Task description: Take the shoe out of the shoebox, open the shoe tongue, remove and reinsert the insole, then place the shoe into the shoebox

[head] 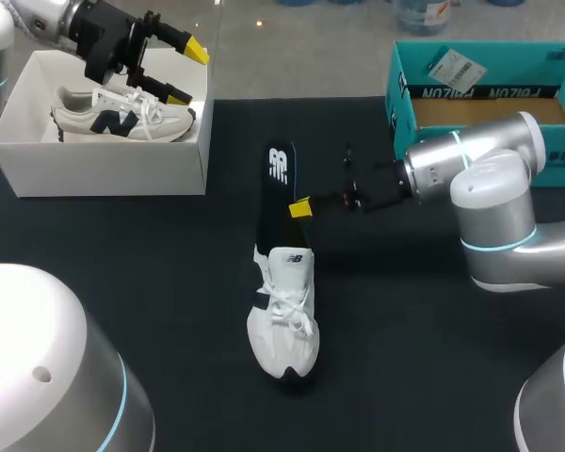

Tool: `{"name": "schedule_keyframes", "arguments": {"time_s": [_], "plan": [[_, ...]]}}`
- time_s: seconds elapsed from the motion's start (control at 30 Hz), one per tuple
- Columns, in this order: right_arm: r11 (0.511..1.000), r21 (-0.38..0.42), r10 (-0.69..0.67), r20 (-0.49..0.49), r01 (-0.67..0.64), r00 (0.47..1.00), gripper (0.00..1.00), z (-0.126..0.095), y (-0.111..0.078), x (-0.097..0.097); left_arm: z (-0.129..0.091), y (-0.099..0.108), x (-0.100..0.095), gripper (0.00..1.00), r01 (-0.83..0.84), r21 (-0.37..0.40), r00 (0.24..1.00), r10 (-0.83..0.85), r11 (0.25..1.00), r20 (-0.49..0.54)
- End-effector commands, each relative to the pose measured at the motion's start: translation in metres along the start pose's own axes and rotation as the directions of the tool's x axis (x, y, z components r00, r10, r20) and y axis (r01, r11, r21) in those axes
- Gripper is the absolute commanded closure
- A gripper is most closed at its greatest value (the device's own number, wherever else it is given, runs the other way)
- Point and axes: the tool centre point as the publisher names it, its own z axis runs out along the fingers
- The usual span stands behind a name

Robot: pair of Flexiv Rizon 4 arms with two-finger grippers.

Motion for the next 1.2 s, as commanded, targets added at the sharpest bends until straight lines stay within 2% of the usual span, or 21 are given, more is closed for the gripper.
{"name": "schedule_keyframes", "arguments": {"time_s": [0.03, 0.6, 0.93, 0.97, 1.0, 1.03, 1.2], "plan": [[0.998, 0.054, 0.011, -0.009, -0.011, 1.0, 1.0, 0.003, 0.003, -0.004, 0.0, 0.0, 0.0, 0.0, -0.001, 0.001, 1.0, 0.001, 1.0, -0.004], [0.981, 0.169, 0.101, -0.034, -0.094, 0.994, 1.0, 0.014, -0.024, 0.013, 0.0, 0.0, 0.0, 0.0, -0.001, 0.001, 1.0, 0.001, 1.0, -0.004], [0.971, 0.197, 0.155, -0.078, -0.137, 0.985, 1.0, 0.023, -0.04, 0.018, 0.0, 0.0, 0.0, 0.0, -0.001, 0.001, 1.0, 0.001, 1.0, -0.004], [0.972, 0.192, 0.154, -0.074, -0.138, 0.985, 0.86, 0.022, -0.04, 0.018, 0.0, 0.0, 0.0, 0.0, -0.001, 0.001, 1.0, 0.001, 1.0, -0.004], [0.974, 0.185, 0.149, -0.069, -0.134, 0.986, 0.59, 0.021, -0.039, 0.019, 0.0, 0.0, 0.0, 0.0, -0.001, 0.001, 1.0, 0.001, 1.0, -0.004], [0.975, 0.18, 0.14, -0.062, -0.127, 0.988, 0.53, 0.019, -0.037, 0.019, 0.0, 0.0, 0.0, 0.0, -0.001, 0.001, 1.0, 0.001, 1.0, -0.004], [0.983, 0.166, 0.083, -0.027, -0.078, 0.996, 0.53, 0.009, -0.018, 0.013, 0.0, 0.0, 0.0, 0.0, -0.001, 0.001, 1.0, 0.001, 1.0, -0.004]]}}
